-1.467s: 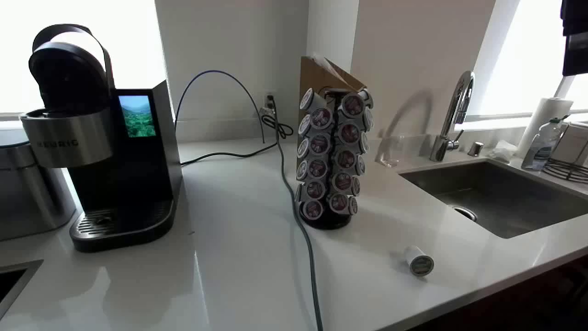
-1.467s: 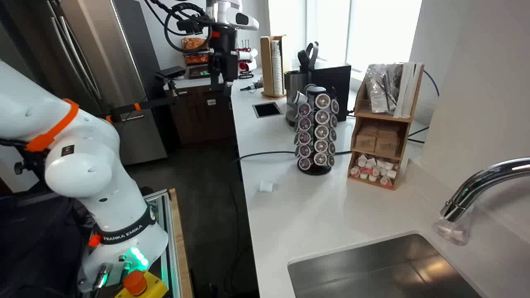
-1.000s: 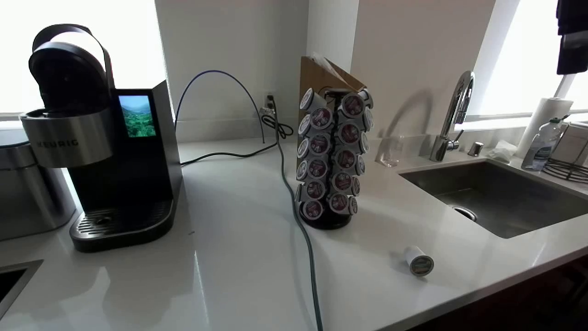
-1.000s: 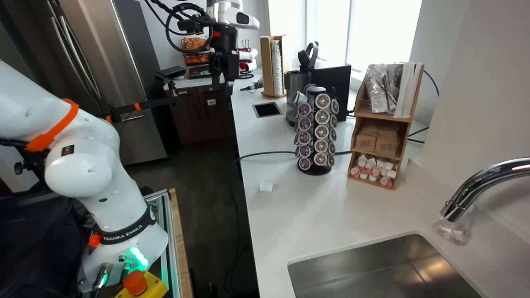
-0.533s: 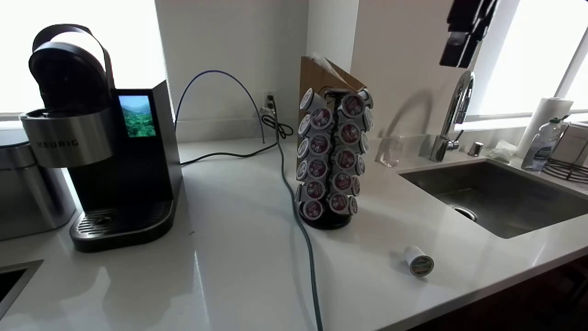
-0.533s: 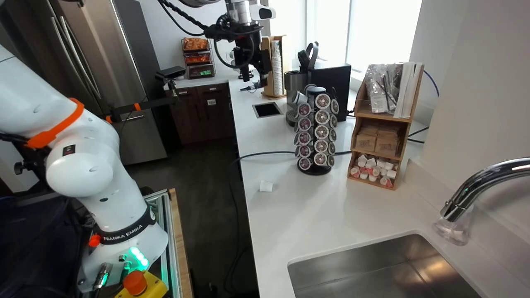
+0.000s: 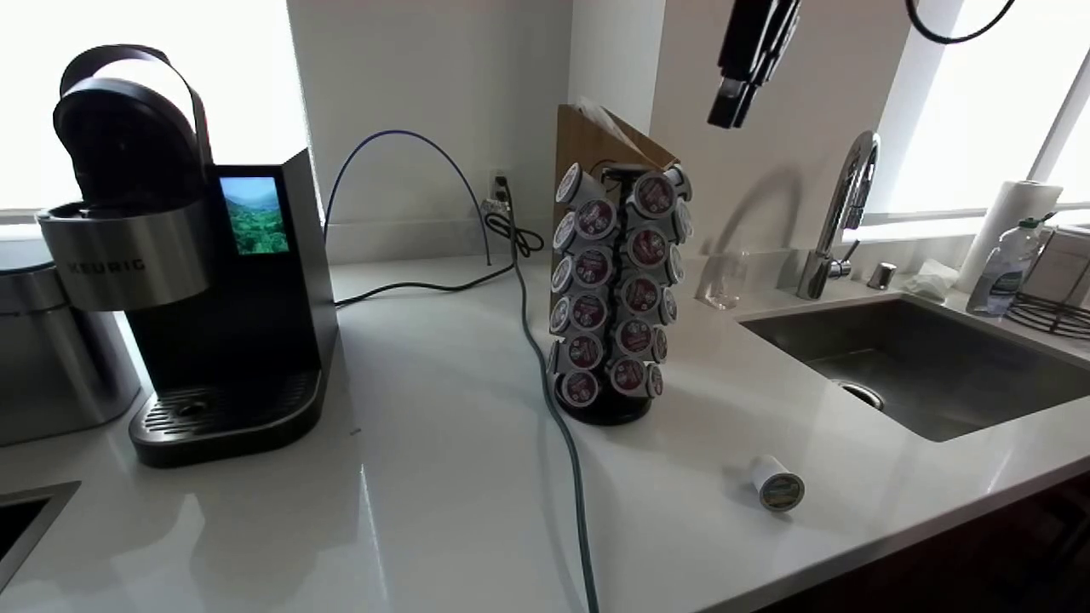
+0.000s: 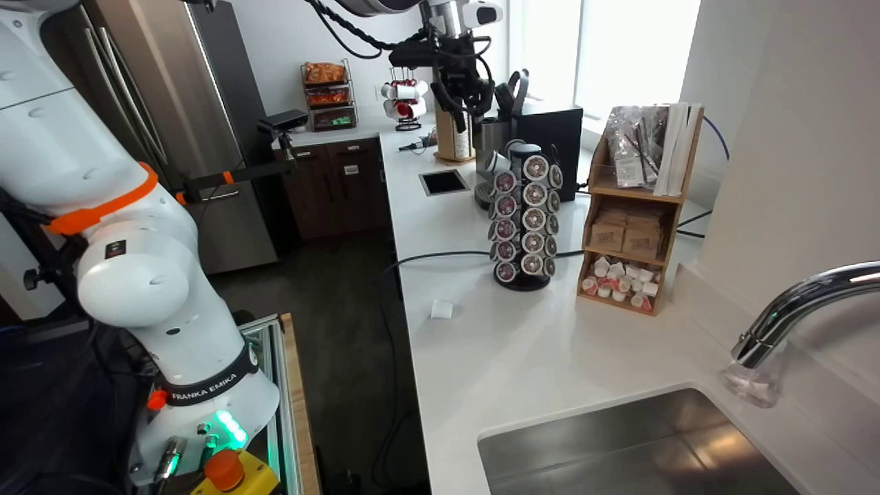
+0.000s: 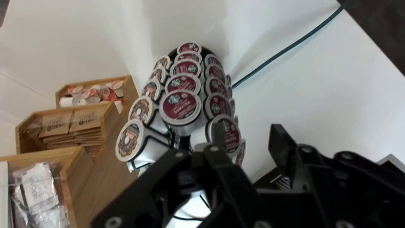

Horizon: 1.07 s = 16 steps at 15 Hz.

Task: Turn the k-cup holder to the right

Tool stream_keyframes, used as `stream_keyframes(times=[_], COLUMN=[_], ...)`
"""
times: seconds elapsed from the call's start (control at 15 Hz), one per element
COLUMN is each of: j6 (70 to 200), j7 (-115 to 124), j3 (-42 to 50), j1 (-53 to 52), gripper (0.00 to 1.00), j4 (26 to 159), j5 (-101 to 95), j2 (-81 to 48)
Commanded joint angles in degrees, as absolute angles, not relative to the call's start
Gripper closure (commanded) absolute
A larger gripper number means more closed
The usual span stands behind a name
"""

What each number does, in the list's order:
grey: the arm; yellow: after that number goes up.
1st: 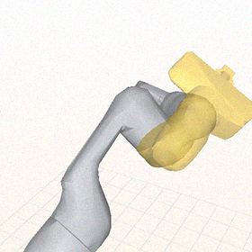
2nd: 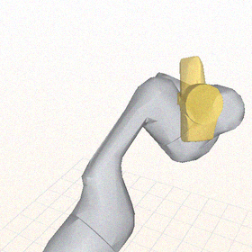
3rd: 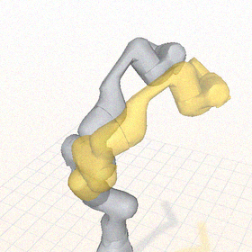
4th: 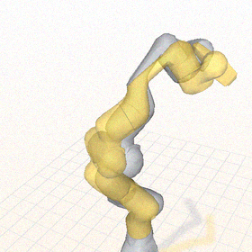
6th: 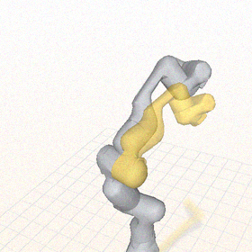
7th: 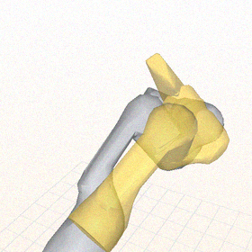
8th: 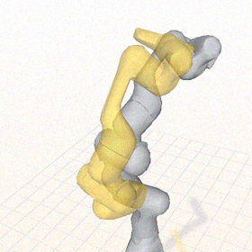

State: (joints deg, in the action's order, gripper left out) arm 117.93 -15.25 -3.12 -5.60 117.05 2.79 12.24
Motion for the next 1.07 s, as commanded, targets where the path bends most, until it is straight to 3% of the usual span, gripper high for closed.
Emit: stream_keyframes(times=[0.0,0.13,0.2,0.33,0.53,1.0], j6=[122.0,121.8,121.7,121.7,121.7,135.9], j7=[-18.5,-18.8,-17.3,-17.4,-17.4,-23.0], j3=[-2.3,-2.0,-2.6,-2.6,-2.6,-2.5], j1=[-5.7,-5.6,-5.3,-5.2,-5.2,-4.7], gripper=[0.88,1.0,0.87,0.99,0.99,1.0], j4=[111.8,109.6,112.4,110.7,110.0,110.5], j5=[4.2,6.9,4.4,5.2,5.4,5.5], j2=[6.4,4.2,6.9,5.2,4.5,-0.5])
